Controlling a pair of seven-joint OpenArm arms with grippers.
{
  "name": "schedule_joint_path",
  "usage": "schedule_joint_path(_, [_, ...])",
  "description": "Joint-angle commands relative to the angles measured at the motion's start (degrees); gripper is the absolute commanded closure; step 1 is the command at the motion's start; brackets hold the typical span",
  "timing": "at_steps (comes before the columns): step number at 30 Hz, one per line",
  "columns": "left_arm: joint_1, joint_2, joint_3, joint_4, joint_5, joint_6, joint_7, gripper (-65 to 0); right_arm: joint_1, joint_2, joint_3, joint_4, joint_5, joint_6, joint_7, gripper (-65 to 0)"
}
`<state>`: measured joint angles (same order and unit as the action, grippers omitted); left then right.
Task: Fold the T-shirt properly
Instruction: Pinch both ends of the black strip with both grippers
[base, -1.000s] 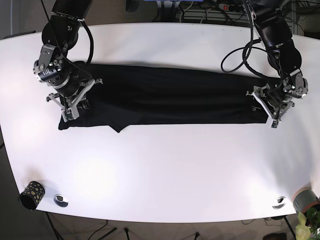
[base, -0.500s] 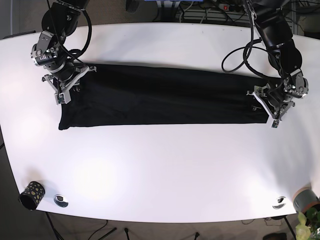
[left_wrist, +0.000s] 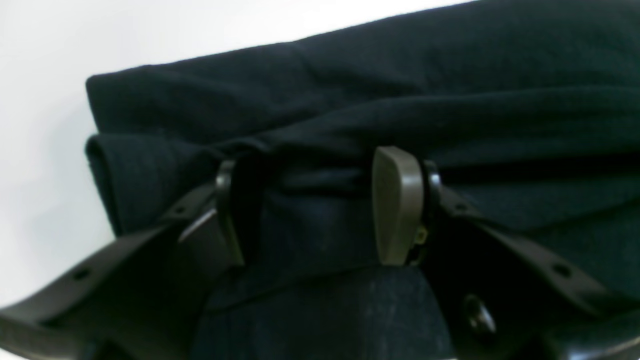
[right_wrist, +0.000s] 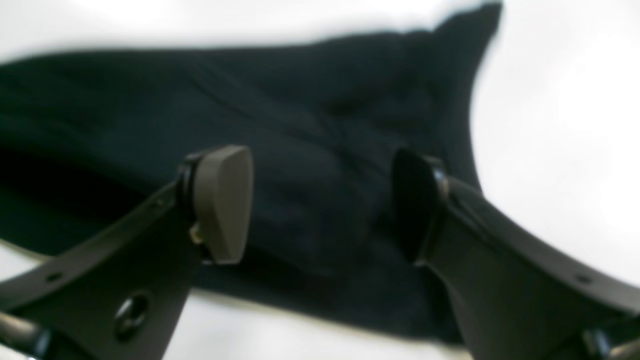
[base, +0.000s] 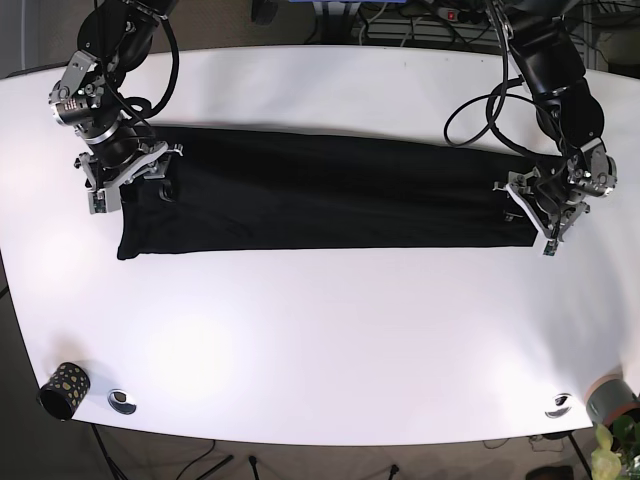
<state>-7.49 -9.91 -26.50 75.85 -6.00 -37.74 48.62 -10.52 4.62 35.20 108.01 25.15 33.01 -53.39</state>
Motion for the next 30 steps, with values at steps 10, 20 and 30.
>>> schedule_joint_path(10, [-1.0, -0.51, -0.18, 0.76, -0.11, -0.02, 0.21, -31.7, 2.04, -0.01, -2.98, -7.48, 4.35, 0.08, -2.66, -42.3])
schedule_joint_path(20, [-1.09, -0.51, -0.27, 2.34, -0.73, -0.9, 0.21, -31.7, 4.15, 2.89, -3.07, -22.16, 4.35, 0.0, 2.97, -42.3])
schedule_joint_path(30, [-1.09, -0.68, -7.56, 13.68, -11.54, -2.26, 9.45, -37.6, 4.5, 4.21, -3.16, -23.39, 4.44, 0.0, 3.32, -42.3])
